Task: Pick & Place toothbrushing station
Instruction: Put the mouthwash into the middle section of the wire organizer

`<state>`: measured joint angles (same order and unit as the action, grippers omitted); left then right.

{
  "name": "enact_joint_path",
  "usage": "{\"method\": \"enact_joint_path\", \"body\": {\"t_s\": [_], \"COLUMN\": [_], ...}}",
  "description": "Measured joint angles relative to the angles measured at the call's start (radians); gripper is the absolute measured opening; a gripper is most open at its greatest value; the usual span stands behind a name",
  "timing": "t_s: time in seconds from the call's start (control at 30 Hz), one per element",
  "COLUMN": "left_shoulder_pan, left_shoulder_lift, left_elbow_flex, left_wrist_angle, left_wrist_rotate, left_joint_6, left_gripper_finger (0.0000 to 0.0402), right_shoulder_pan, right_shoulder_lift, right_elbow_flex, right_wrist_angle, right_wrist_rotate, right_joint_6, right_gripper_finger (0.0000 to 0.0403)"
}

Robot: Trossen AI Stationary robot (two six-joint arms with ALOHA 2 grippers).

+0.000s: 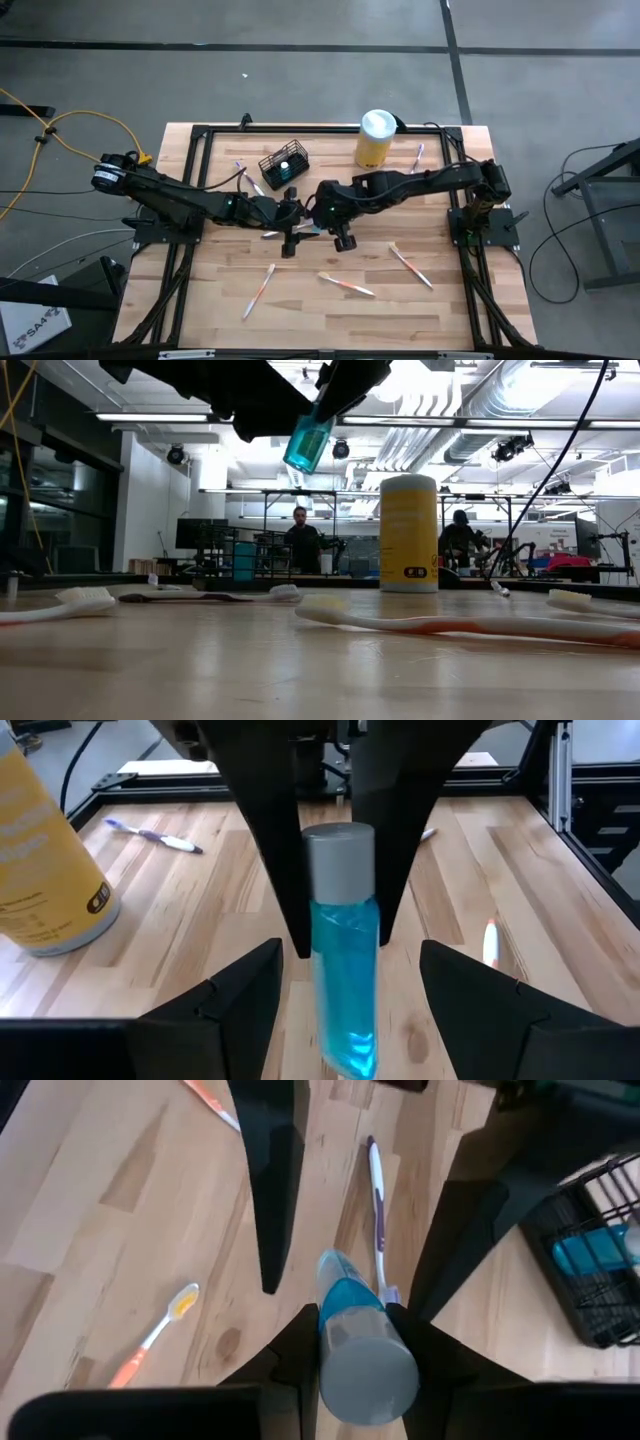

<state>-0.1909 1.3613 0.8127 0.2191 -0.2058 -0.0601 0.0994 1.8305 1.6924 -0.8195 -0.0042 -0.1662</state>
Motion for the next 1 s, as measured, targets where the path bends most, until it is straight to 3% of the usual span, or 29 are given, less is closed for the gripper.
{"method": "enact_joint_path", "body": {"t_s": [1.0], "left_shoulder_pan": [0.0], "left_shoulder_lift": [0.029], "left_elbow_flex": [0.0], "left_wrist_angle": [0.078], "left_wrist_rotate": [-0.017], "left_joint_6": [0.001], "left_gripper_finger": [0.0232], "right_shoulder_pan": [0.034], "right_shoulder_lift": [0.0], "right_elbow_flex": [0.0], "right_wrist_angle": [0.054], "right_wrist_rotate": [0.054], "right_joint_6": [-0.013], "right_gripper_finger": [0.0085]}}
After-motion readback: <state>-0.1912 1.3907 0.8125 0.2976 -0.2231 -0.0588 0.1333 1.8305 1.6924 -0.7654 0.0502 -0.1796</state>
